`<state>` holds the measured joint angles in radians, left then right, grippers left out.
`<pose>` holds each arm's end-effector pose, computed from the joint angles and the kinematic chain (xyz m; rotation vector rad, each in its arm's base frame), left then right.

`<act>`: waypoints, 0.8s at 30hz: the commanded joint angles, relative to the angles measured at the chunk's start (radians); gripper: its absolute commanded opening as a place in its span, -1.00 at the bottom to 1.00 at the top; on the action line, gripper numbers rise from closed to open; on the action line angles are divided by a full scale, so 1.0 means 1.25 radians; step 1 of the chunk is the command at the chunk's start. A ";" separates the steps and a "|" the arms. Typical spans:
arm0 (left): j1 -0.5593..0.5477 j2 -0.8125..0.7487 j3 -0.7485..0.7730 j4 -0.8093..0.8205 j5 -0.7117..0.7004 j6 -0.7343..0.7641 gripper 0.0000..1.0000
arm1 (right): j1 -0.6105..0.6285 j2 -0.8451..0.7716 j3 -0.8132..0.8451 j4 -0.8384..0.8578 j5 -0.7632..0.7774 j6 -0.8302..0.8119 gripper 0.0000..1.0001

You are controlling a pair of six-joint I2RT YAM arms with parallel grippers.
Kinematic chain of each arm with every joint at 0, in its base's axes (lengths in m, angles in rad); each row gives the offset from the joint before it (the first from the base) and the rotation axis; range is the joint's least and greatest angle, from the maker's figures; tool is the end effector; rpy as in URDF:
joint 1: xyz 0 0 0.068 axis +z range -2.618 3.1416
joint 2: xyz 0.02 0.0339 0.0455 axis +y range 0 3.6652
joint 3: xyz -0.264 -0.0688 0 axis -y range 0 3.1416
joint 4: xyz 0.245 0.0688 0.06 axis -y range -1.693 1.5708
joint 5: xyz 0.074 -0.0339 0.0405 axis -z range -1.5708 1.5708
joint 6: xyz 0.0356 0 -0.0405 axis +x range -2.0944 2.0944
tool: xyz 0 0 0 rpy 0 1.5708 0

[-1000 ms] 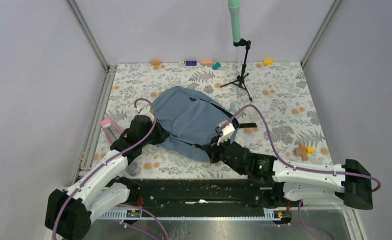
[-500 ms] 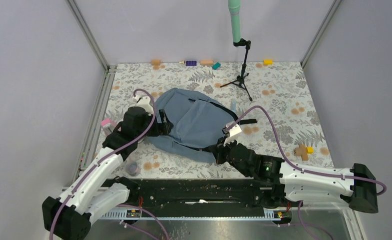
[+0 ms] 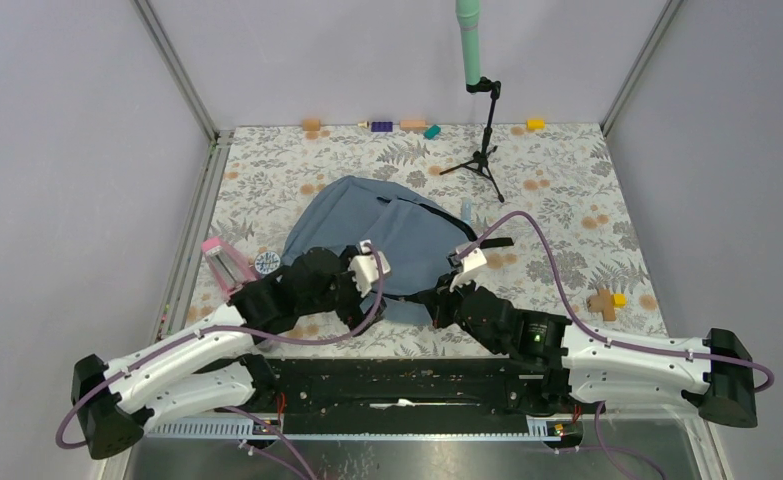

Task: Pack the student bag
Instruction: Zip the student bag at the center of the board.

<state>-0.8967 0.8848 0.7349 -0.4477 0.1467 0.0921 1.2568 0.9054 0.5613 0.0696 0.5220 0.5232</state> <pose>0.1172 -0.1550 0.2791 1.1325 1.9186 -0.6116 0.0814 0.1931 0.2666 -0.3127 1.8521 0.7739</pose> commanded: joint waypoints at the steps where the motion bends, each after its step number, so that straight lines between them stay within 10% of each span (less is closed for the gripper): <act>1: -0.066 0.032 -0.004 0.064 -0.106 0.128 0.82 | 0.005 -0.025 0.018 0.029 0.022 0.015 -1.00; 9: -0.161 0.172 0.037 0.118 -0.264 0.193 0.96 | 0.005 -0.034 0.000 0.039 0.027 0.010 -1.00; 19: -0.174 0.234 0.047 0.103 -0.308 0.167 -0.96 | 0.005 -0.066 -0.035 -0.124 0.204 0.115 -1.00; 24: -0.174 0.206 0.035 0.069 -0.365 0.151 -1.00 | 0.002 -0.079 -0.040 -0.261 0.315 0.189 -1.00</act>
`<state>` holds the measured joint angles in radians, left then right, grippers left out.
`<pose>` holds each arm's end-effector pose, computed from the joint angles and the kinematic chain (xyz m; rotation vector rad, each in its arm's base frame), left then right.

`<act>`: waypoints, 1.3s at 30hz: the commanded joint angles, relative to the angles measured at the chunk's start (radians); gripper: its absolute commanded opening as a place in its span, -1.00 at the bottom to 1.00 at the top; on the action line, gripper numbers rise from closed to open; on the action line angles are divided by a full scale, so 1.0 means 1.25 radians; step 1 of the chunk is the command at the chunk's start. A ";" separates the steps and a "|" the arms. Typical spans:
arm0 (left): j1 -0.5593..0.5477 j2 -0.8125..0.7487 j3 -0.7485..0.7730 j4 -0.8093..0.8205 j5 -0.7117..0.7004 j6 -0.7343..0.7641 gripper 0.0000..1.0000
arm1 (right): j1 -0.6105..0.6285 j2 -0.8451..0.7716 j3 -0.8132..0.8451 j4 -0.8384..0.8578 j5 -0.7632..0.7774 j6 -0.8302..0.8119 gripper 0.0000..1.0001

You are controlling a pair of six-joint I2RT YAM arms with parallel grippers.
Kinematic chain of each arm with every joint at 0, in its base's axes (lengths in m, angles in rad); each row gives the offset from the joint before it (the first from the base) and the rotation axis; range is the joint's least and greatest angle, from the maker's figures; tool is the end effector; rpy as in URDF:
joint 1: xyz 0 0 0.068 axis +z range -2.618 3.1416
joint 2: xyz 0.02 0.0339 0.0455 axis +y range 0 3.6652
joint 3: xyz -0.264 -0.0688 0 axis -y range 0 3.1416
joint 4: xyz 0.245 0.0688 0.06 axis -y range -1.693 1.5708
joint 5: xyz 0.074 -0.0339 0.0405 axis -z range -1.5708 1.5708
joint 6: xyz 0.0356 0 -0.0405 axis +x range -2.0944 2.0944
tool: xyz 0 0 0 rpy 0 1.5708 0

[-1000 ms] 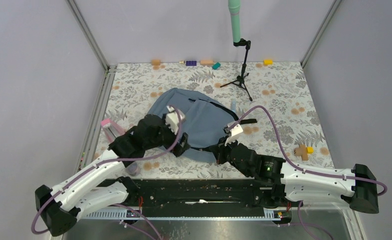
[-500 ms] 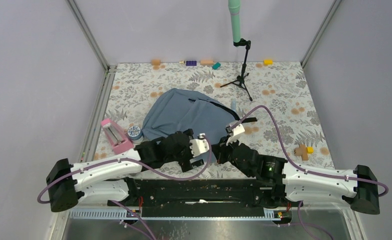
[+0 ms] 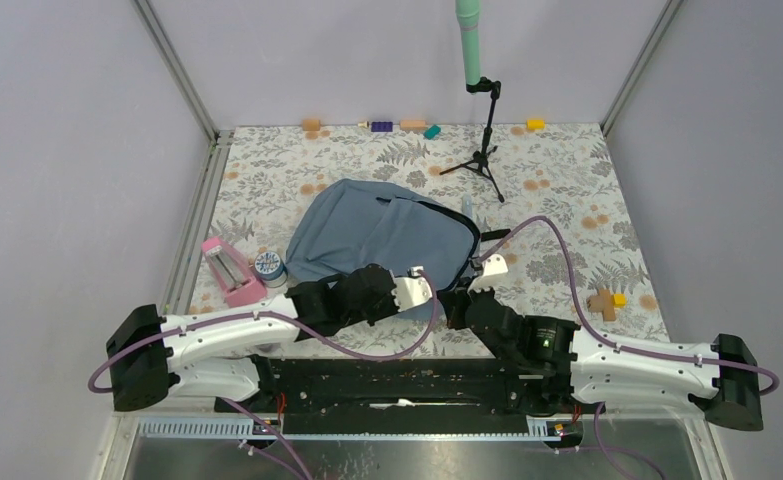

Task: Pack the student bag
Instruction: Zip the student bag at the center of the board.

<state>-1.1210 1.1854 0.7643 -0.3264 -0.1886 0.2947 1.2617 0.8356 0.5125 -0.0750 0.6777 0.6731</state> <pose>0.1142 -0.2211 0.2387 1.4287 1.8160 -0.2047 0.0785 0.1724 0.2490 -0.1241 1.9270 0.6524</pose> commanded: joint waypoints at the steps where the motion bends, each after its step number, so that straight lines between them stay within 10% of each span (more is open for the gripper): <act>1: 0.006 -0.039 0.011 -0.036 -0.099 -0.014 -1.00 | -0.004 -0.023 -0.002 -0.161 0.198 0.079 -1.00; 32: -0.013 -0.006 0.041 -0.263 -0.223 -0.180 -1.00 | -0.207 -0.119 -0.076 -0.070 0.047 0.003 -1.00; 39: -0.041 -0.043 0.102 -0.105 -0.072 -0.201 0.62 | -0.207 -0.143 -0.089 0.049 -0.089 -0.085 -1.00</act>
<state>-1.1545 1.1786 0.8139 -0.5594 -0.3668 0.0681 1.0126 0.6666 0.3859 -0.0944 0.6121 0.6598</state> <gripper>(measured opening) 0.694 0.018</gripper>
